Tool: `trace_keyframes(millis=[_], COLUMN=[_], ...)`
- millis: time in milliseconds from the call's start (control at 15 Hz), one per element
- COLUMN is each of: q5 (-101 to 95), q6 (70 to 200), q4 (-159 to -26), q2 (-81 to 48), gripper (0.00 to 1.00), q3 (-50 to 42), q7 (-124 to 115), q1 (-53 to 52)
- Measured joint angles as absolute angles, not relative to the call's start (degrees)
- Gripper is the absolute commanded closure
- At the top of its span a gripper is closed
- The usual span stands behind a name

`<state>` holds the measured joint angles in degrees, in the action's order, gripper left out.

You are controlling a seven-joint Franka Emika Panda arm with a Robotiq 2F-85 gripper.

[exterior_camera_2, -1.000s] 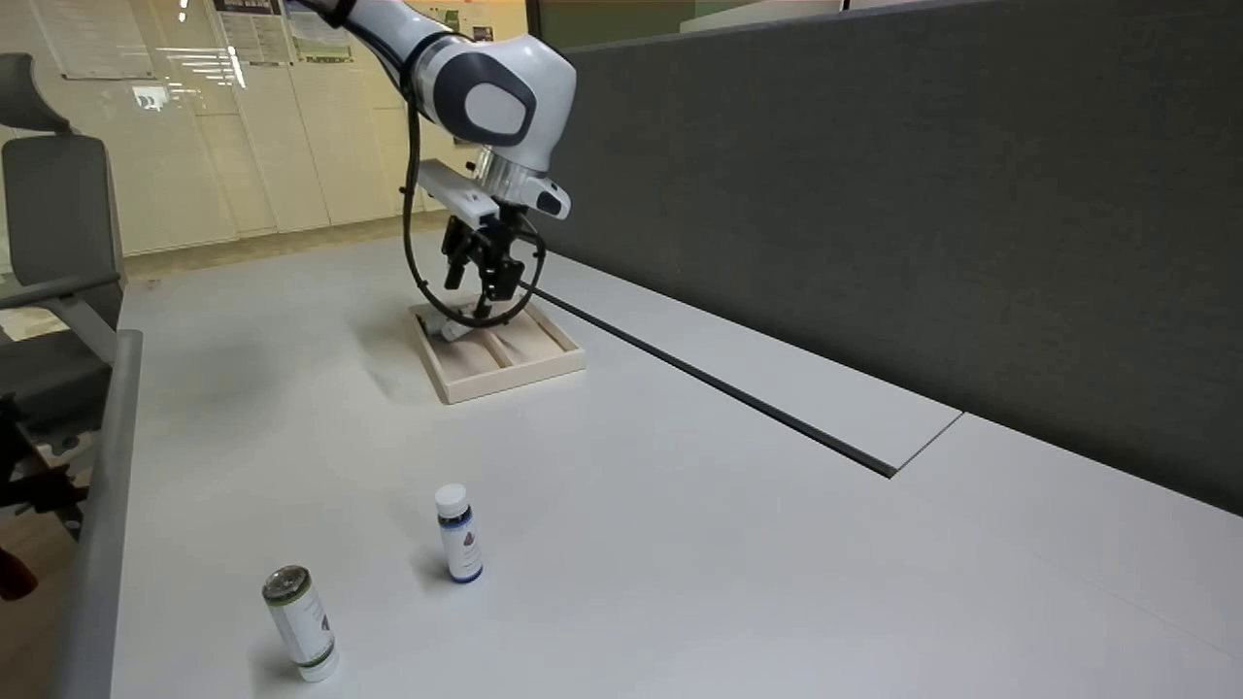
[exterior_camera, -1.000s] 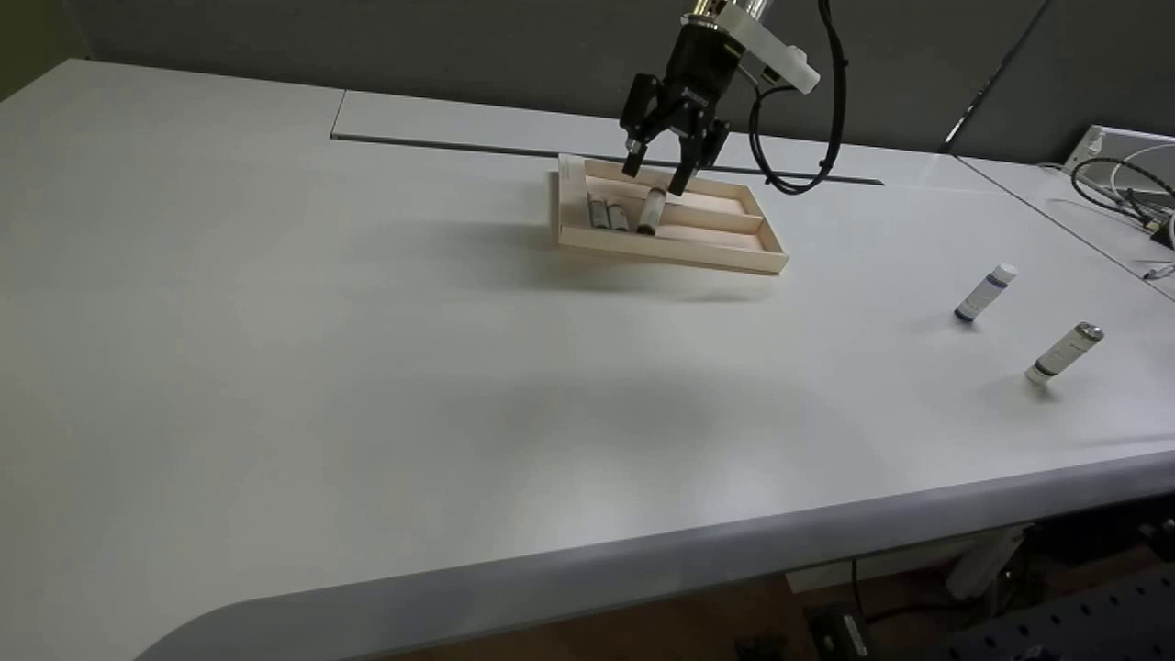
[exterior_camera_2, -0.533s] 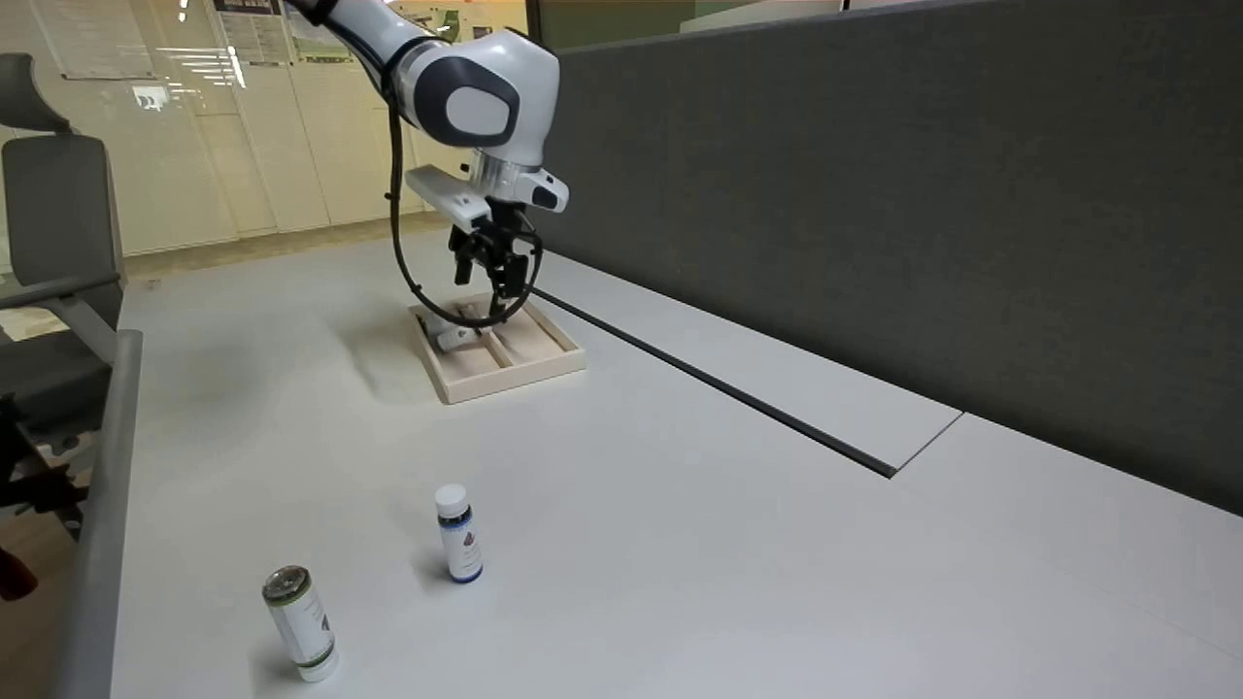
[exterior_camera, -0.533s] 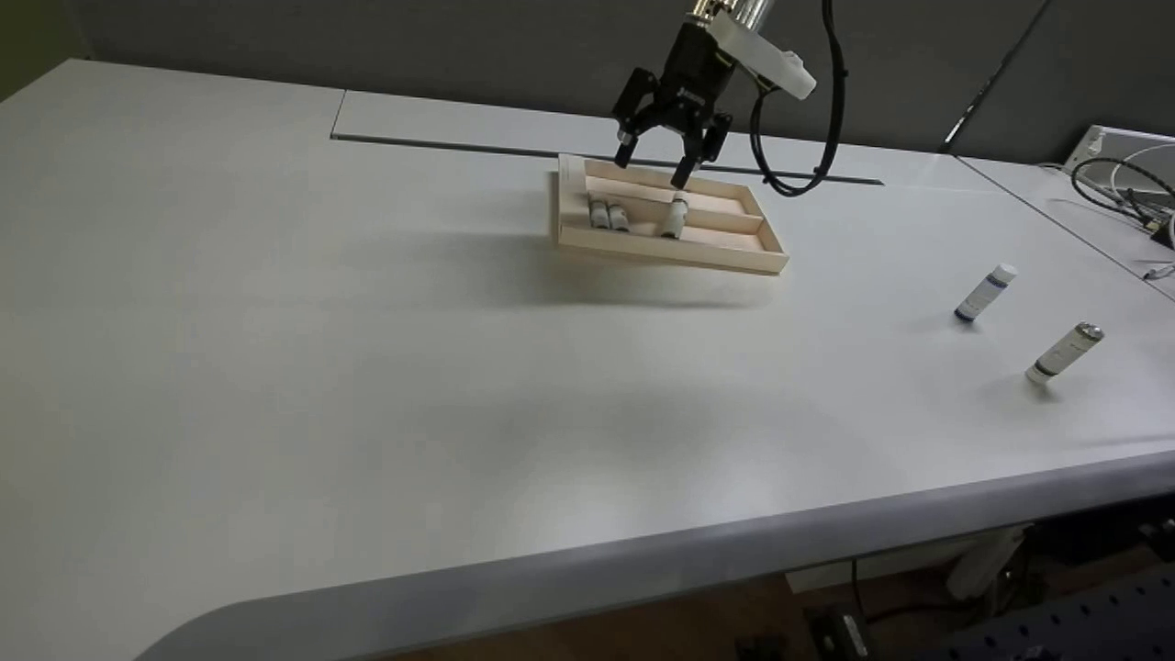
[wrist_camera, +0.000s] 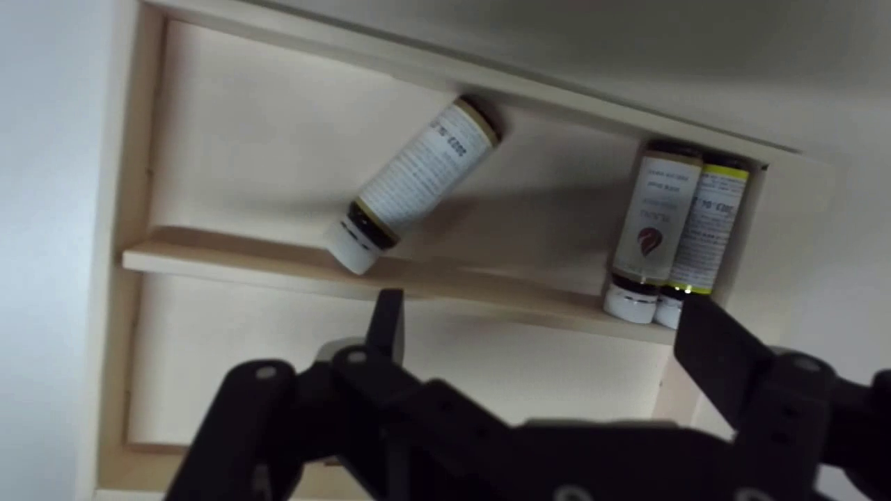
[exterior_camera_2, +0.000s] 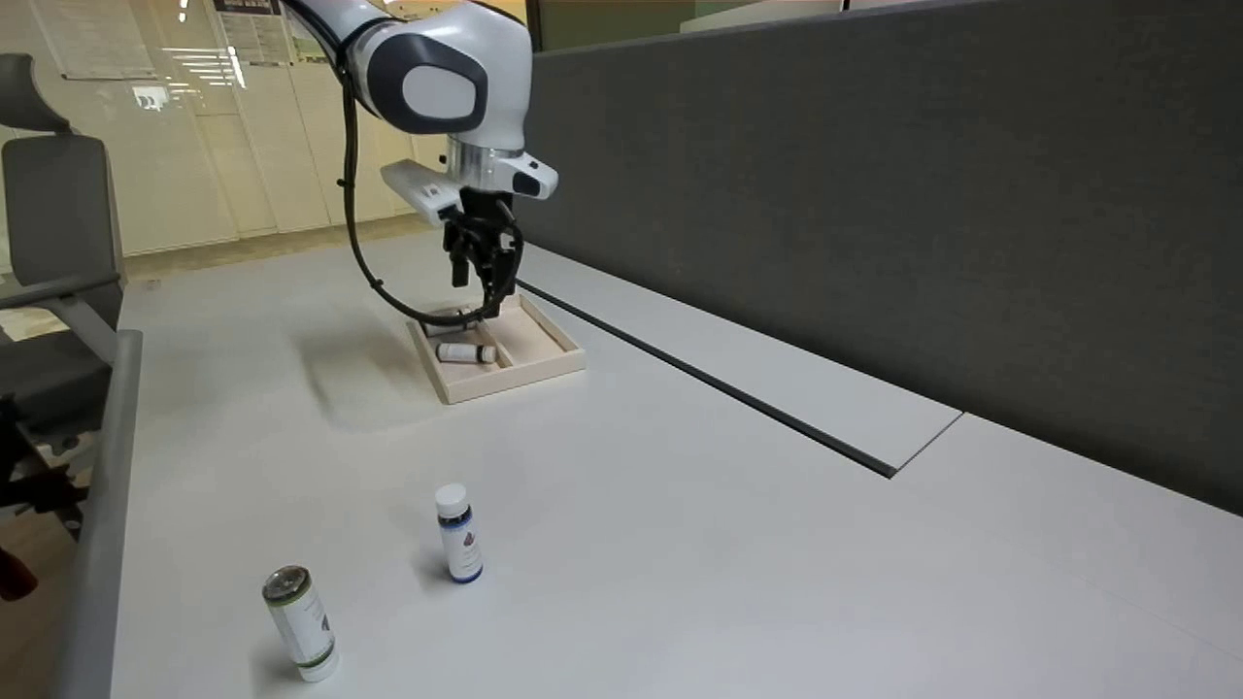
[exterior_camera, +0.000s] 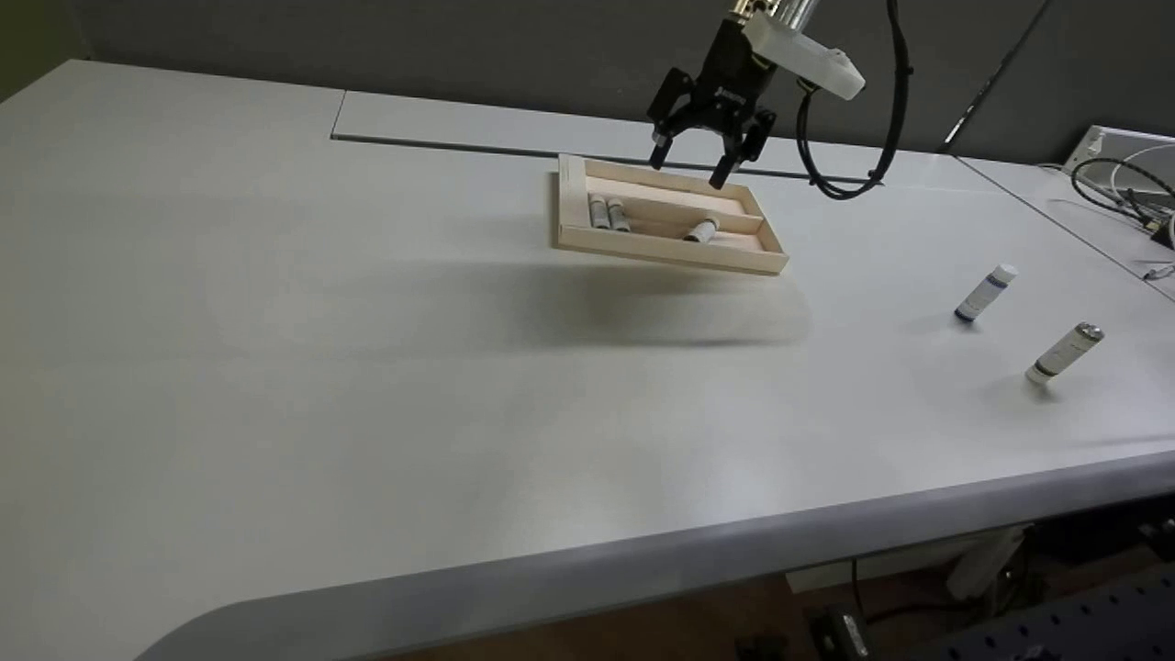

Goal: Put one of the bottles on the table in line with the other bottles on the tray

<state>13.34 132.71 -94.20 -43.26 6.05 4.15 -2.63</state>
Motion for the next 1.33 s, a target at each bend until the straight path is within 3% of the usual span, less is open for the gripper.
trace_keyframes(millis=[333, 400, 533, 1133, 1333], q5=[13.34, 13.34, 13.34, 13.34, 13.32], q6=[134.3, 134.3, 134.32, 138.65, 139.44], q4=[-102.64, -103.95, -105.84, -108.11, -108.11], q2=[-37.67, -37.05, -36.58, -36.84, -36.92], gripper=[0.0, 0.25, 0.33, 0.97, 1.0], q3=[3.06, 2.56, 1.59, 0.39, 0.7], q7=[2.36, 2.08, 1.35, 0.2, 0.14], q1=[-1.37, -0.99, -0.41, 0.31, -0.35])
